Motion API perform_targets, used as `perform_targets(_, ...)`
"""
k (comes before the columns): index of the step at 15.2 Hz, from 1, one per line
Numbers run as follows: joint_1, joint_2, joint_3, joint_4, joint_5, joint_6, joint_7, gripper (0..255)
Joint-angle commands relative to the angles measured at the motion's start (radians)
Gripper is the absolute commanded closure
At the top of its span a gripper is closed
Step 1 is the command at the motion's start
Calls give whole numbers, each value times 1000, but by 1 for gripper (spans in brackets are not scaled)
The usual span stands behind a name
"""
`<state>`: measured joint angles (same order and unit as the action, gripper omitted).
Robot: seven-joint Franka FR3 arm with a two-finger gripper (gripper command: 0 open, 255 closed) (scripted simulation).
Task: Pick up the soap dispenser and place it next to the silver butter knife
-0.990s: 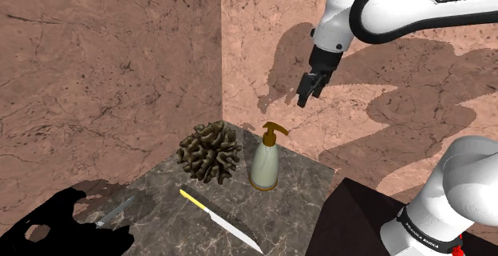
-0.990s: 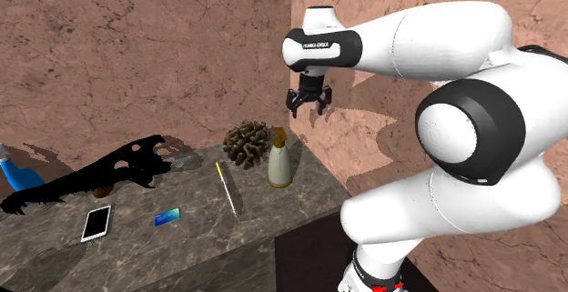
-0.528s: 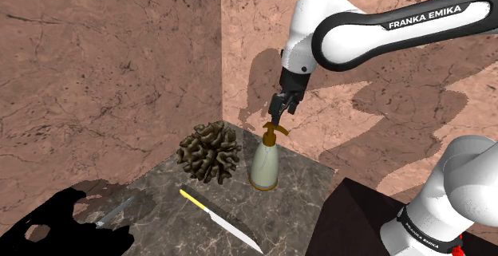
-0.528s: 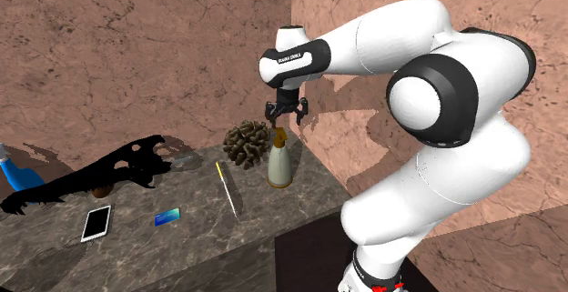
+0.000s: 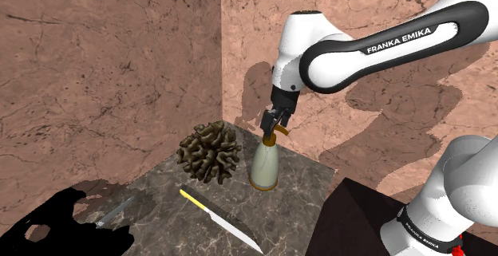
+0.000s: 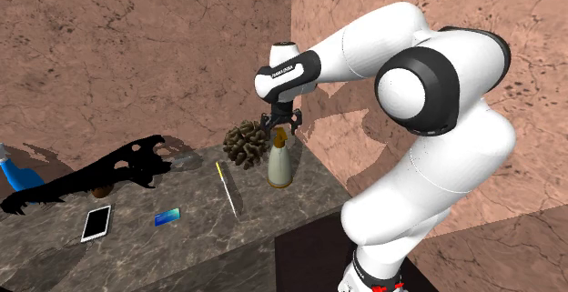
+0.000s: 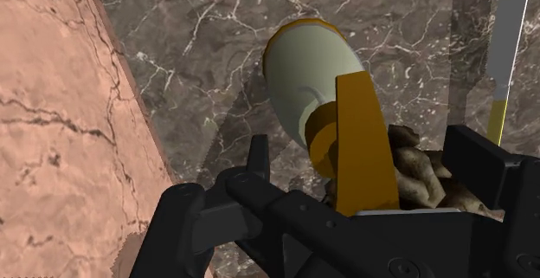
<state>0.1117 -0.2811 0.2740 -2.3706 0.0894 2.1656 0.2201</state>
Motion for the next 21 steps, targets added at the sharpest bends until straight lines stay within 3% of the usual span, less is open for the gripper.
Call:
perform_targets(1, 0, 14, 4, -10, -2, 25, 4, 0)
perform_targets(9, 0, 14, 4, -10, -2, 24, 4, 0)
perform_targets(10, 0, 14, 4, -10, -2, 24, 4, 255)
perform_targets(21, 0, 2, 1, 7, -1, -4, 2, 255)
